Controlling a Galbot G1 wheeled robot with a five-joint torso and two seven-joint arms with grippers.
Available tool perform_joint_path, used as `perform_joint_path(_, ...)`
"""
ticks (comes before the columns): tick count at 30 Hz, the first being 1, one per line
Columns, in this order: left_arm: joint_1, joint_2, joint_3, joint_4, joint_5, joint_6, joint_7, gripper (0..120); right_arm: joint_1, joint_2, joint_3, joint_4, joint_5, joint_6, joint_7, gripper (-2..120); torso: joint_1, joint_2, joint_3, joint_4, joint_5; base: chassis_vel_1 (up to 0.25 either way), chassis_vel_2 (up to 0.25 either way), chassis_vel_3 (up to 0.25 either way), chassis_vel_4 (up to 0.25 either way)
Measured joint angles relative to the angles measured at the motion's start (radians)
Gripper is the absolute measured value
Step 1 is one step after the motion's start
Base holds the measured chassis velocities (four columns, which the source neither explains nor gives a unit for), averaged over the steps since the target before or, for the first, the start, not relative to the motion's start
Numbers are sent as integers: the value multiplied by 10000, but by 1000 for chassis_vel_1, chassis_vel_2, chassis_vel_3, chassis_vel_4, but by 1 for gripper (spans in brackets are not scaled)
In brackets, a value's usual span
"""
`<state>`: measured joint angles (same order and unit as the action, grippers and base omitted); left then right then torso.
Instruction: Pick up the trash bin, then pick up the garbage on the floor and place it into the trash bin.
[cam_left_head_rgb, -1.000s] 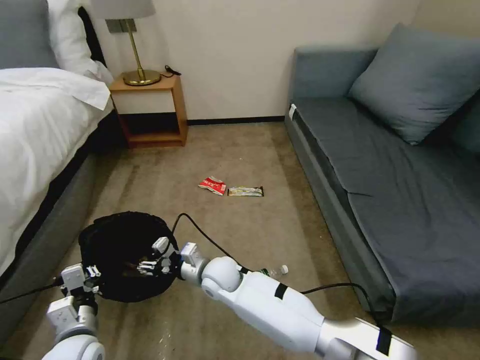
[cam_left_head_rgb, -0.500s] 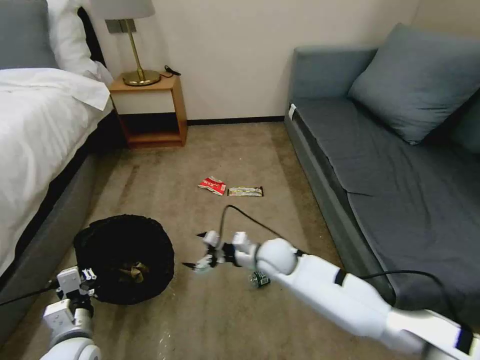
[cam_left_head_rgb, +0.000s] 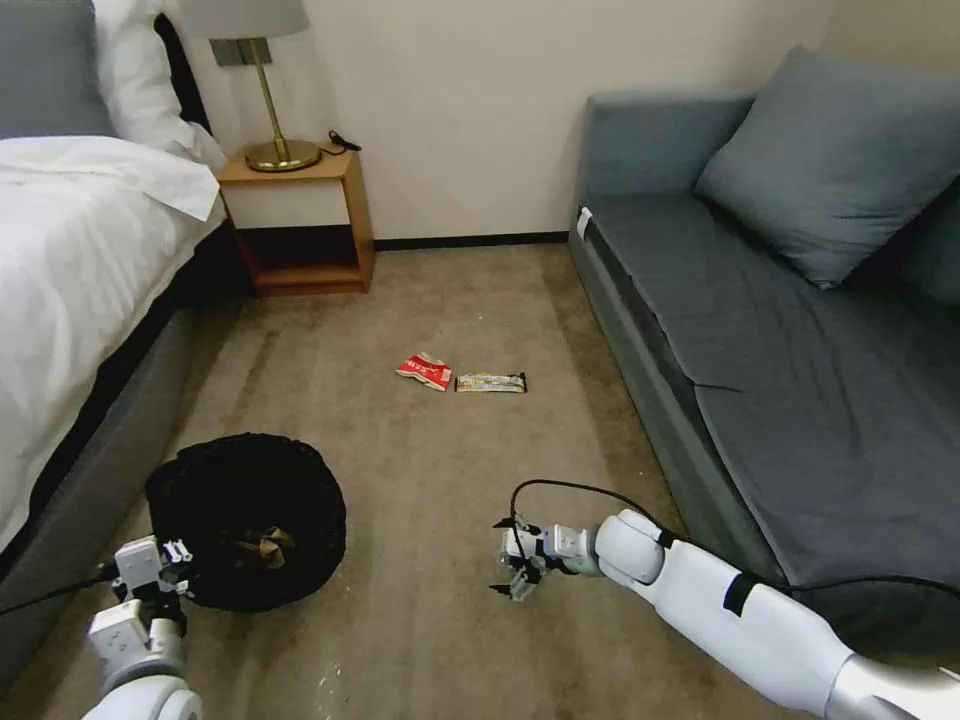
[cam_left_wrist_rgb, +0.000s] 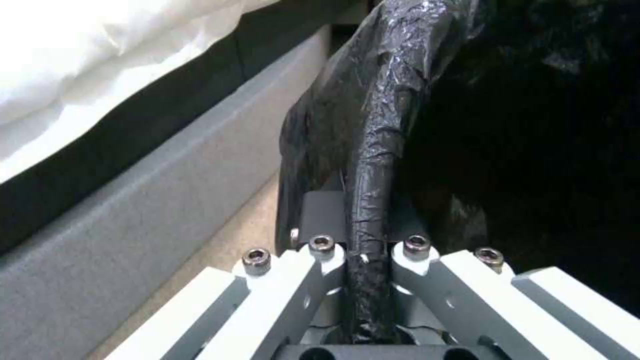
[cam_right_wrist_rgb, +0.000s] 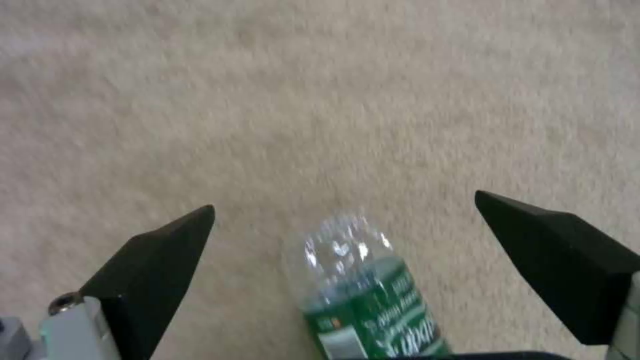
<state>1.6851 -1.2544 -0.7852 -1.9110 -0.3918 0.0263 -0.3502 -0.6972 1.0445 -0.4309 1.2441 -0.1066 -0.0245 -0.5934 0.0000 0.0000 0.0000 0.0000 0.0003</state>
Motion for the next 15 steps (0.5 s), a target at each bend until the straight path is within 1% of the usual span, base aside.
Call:
perform_joint_path(3,20,-13,-10,16,2,-42,3,4,-2,196,249,-608,-424,247,-74,100,0,0,0,1,-2,0,0,0,0)
perform_joint_path(5,25,-13,-13,16,3,-44,4,4,0,219,269,-692,-466,283,-82,100,0,0,0,0,-2,0,0,0,0)
perform_joint_path(9,59,-11,-42,16,-5,-74,8,4,78,494,491,-1590,-804,653,-222,100,0,0,0,1,-2,0,0,0,0)
perform_joint_path(10,59,-11,-42,16,-5,-74,8,4,78,494,491,-1590,-804,653,-222,100,0,0,0,1,-2,0,0,0,0)
perform_joint_path(13,75,-10,-45,16,-6,-94,12,4,222,753,710,-2325,-1046,931,-352,100,0,0,0,0,-3,0,0,0,0)
perform_joint_path(15,101,-12,-42,-18,0,-99,12,4,288,836,787,-2568,-1131,1009,-412,100,0,0,0,0,-3,0,0,0,0)
